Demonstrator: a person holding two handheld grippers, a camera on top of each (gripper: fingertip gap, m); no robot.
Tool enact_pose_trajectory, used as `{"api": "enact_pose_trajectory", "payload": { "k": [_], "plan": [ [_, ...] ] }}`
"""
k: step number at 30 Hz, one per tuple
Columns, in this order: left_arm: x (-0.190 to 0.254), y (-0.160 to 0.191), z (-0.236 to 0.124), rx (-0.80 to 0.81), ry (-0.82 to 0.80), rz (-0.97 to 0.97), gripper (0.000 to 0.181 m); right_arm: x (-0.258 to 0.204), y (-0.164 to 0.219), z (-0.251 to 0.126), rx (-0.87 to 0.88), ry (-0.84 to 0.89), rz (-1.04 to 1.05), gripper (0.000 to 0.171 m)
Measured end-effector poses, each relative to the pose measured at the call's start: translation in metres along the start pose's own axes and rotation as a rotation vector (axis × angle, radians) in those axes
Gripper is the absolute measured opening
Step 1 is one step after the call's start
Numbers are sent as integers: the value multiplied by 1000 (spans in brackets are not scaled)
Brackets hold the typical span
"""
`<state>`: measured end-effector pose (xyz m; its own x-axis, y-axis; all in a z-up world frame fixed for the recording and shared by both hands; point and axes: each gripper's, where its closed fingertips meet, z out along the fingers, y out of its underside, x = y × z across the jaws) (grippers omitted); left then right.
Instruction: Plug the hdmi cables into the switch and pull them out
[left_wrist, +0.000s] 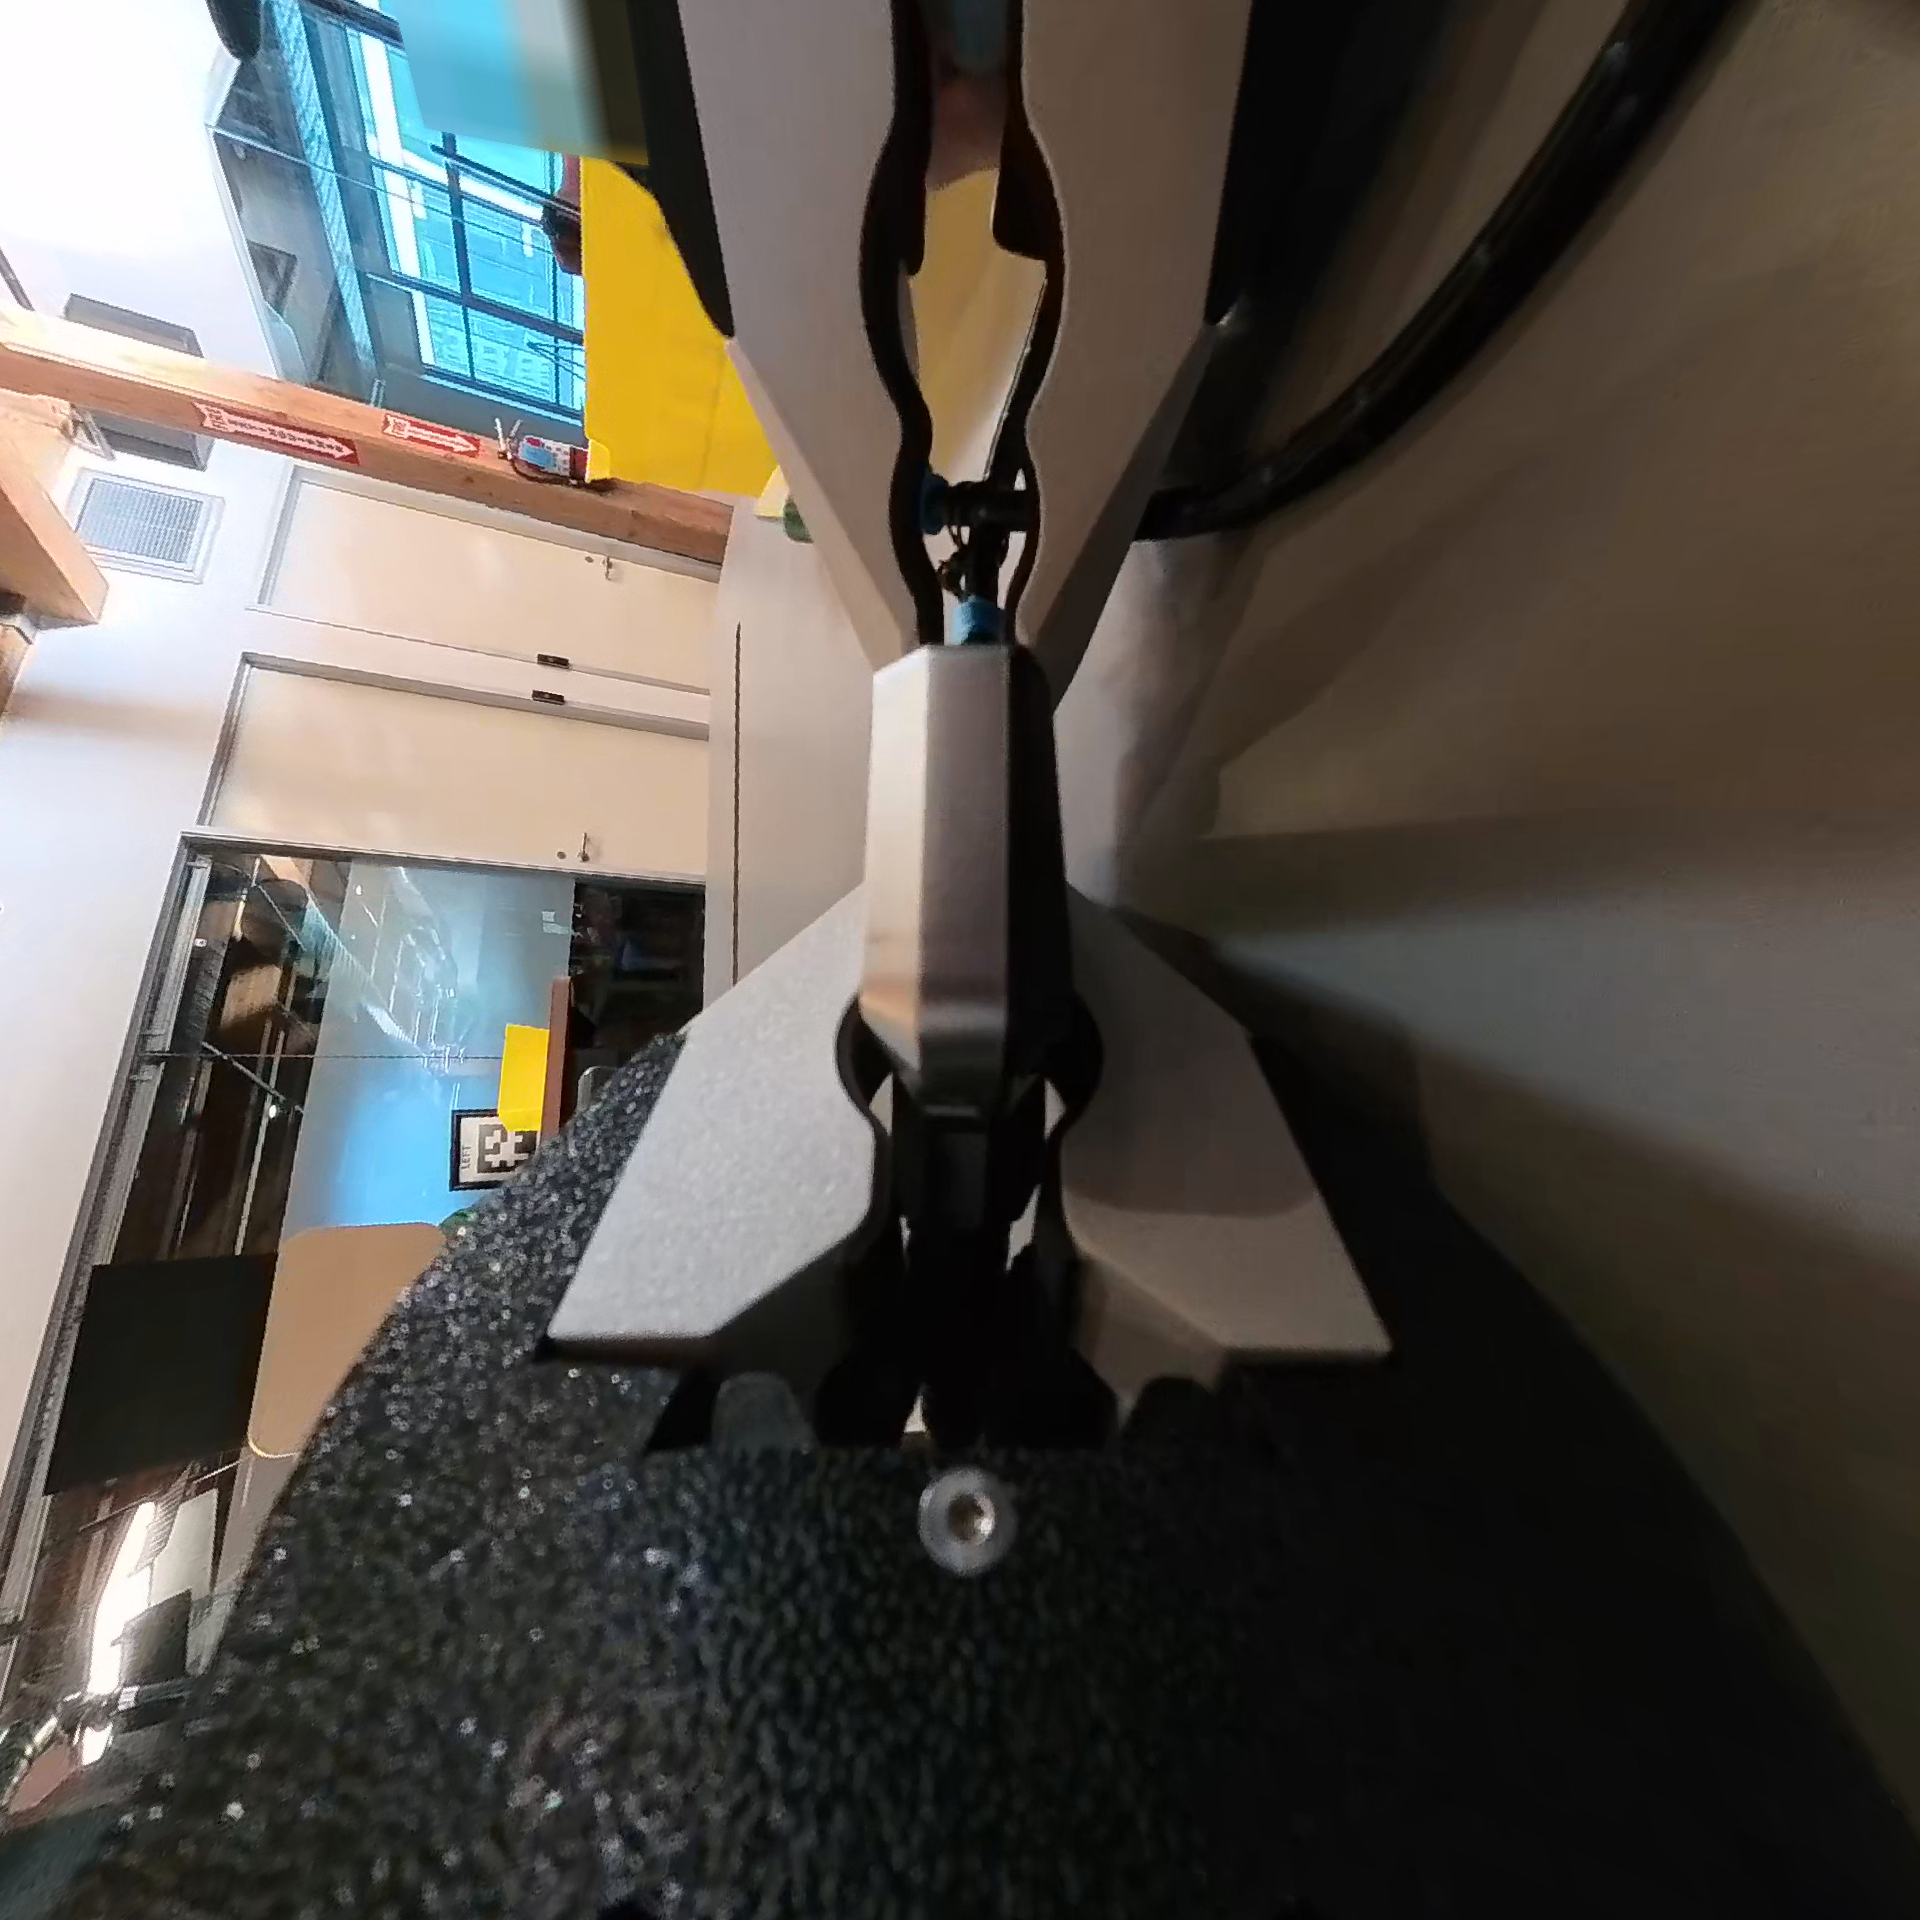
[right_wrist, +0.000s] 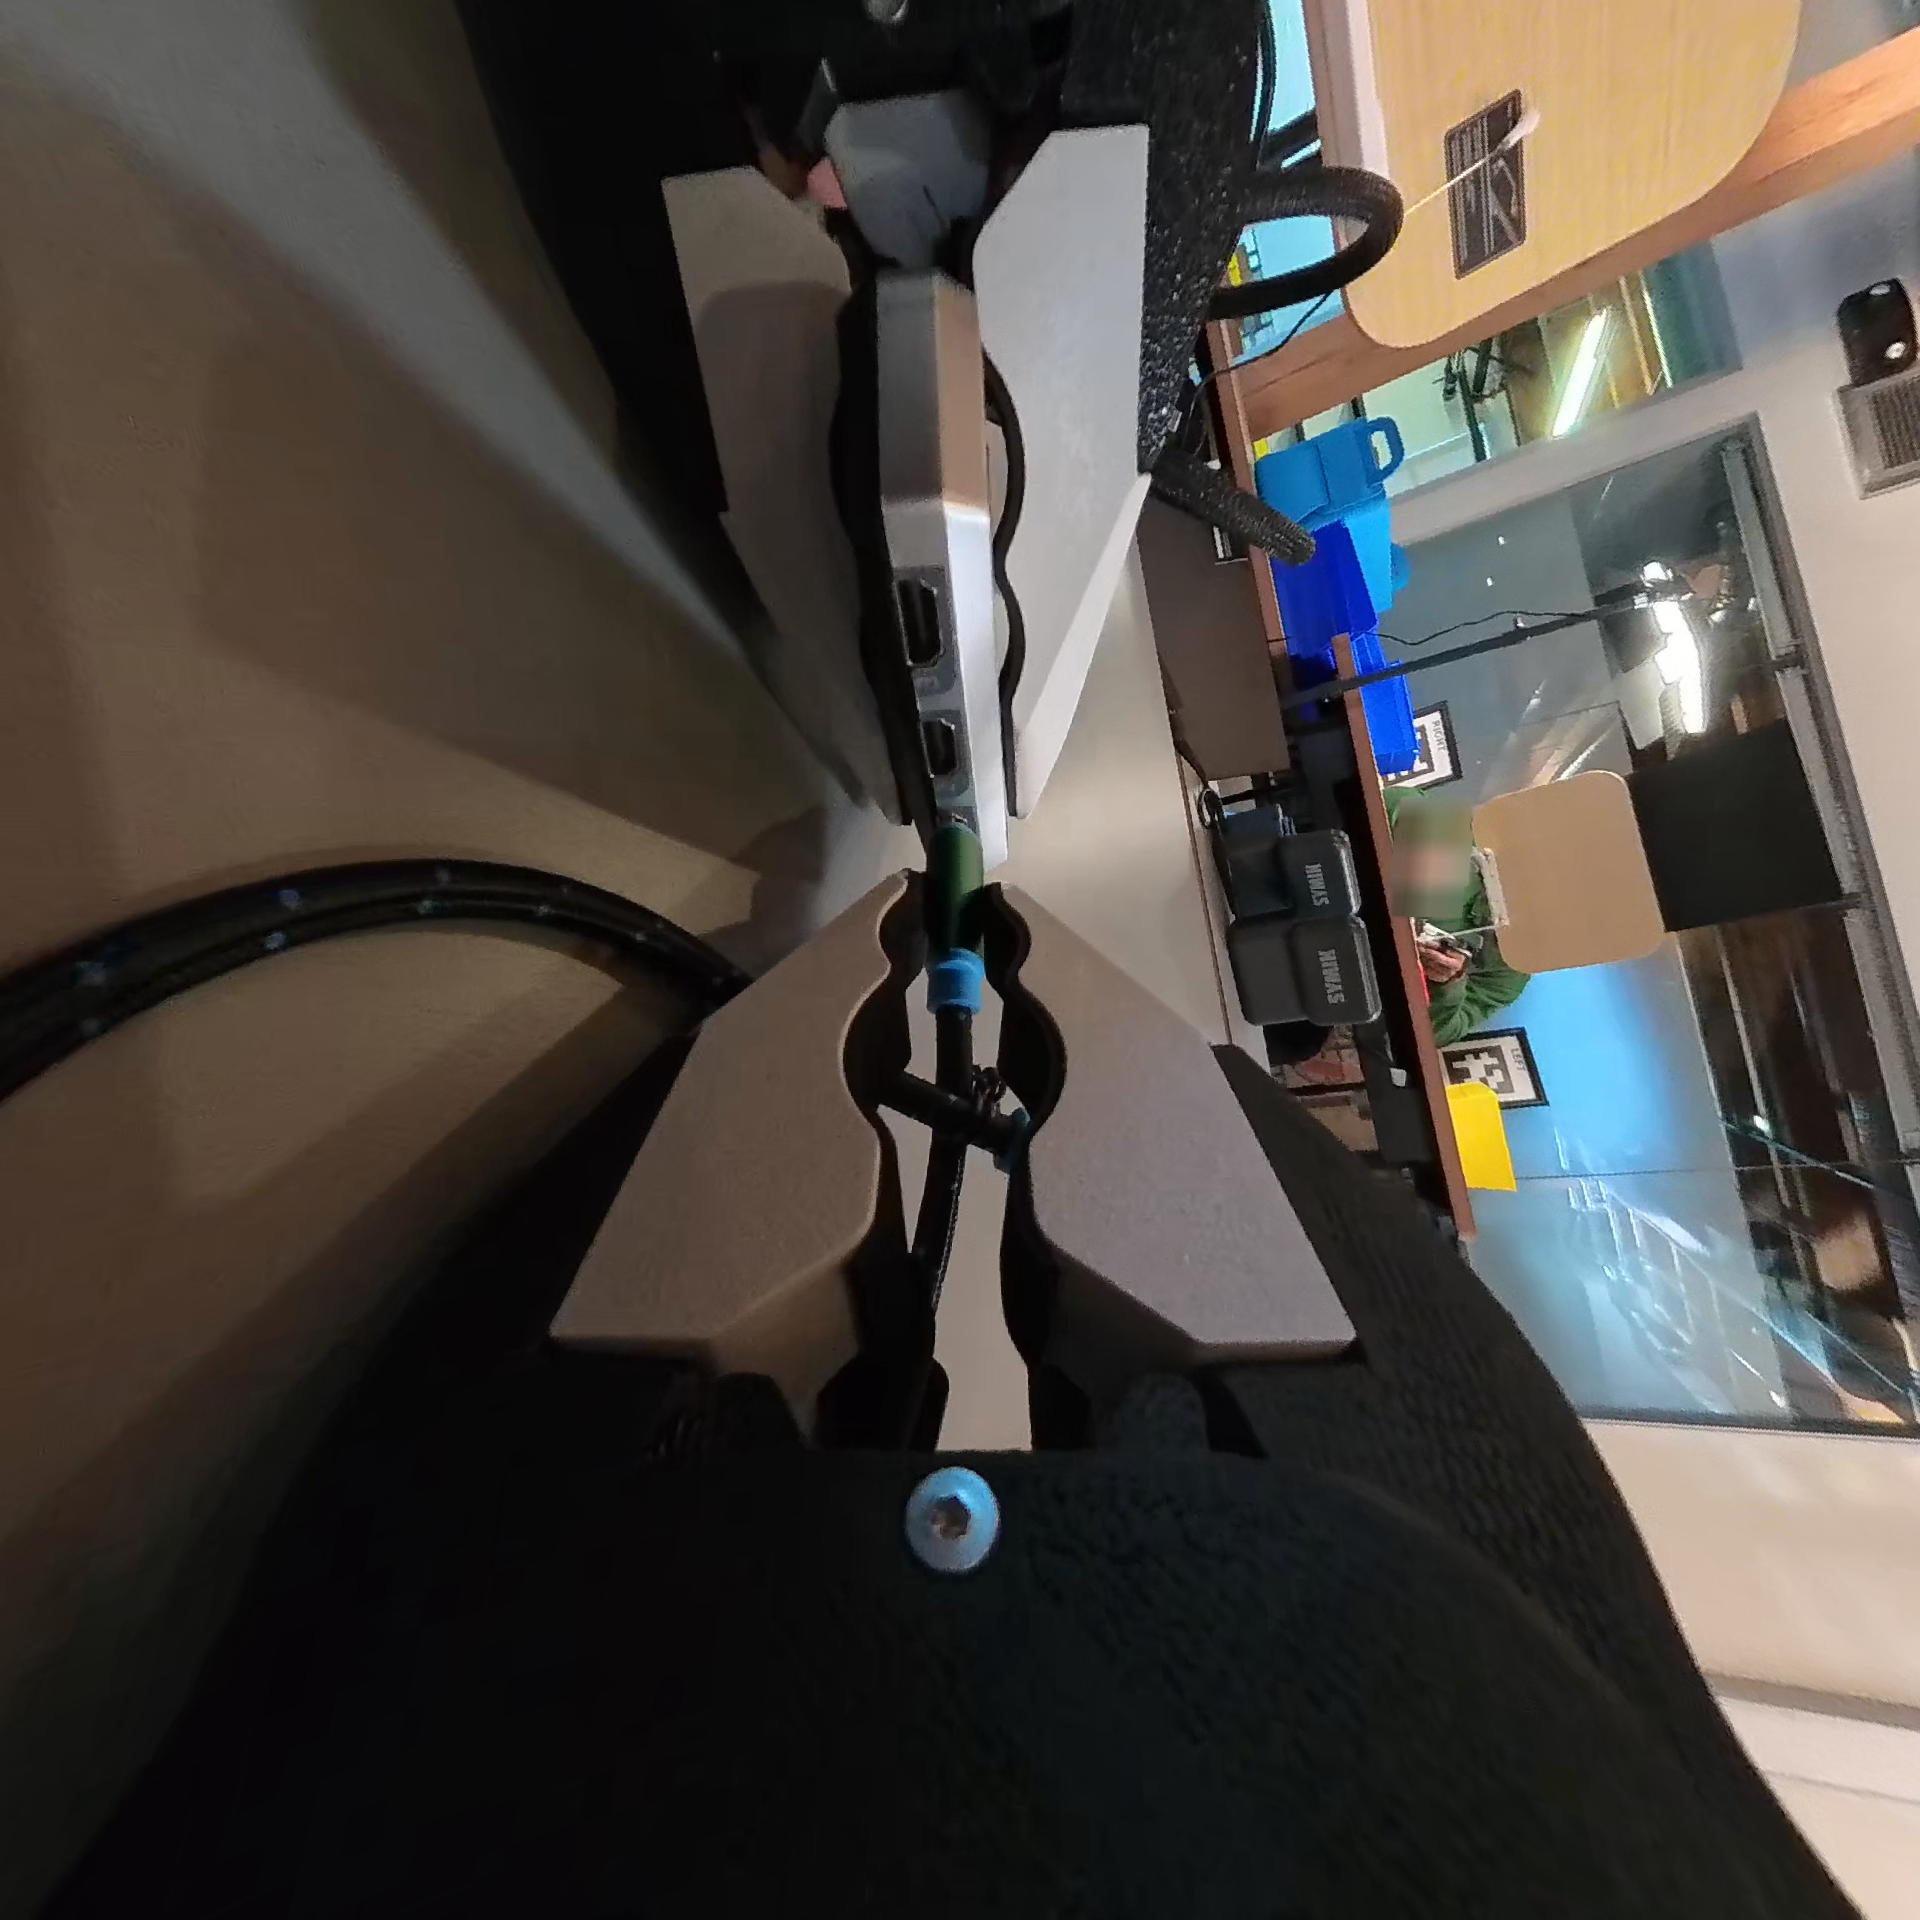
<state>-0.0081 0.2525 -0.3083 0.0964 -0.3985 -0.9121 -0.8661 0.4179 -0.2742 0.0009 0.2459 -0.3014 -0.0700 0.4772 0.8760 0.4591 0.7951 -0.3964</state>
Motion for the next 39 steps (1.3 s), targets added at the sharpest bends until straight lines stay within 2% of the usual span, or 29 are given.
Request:
{"api": "enact_pose_trajectory", "payload": {
  "k": [27,34,39],
  "plan": [
    [-1,-2,-9,46,-2,-41,20,1,-10,-5,46,23,-40,10],
    [-1,5,-3,-20,-12,-1,19,1,-4,1,3,10,-10,10],
    [-3,12,-3,-61,-18,-10,19,10,-3,8,-67,89,-32,26]
  ]
}}
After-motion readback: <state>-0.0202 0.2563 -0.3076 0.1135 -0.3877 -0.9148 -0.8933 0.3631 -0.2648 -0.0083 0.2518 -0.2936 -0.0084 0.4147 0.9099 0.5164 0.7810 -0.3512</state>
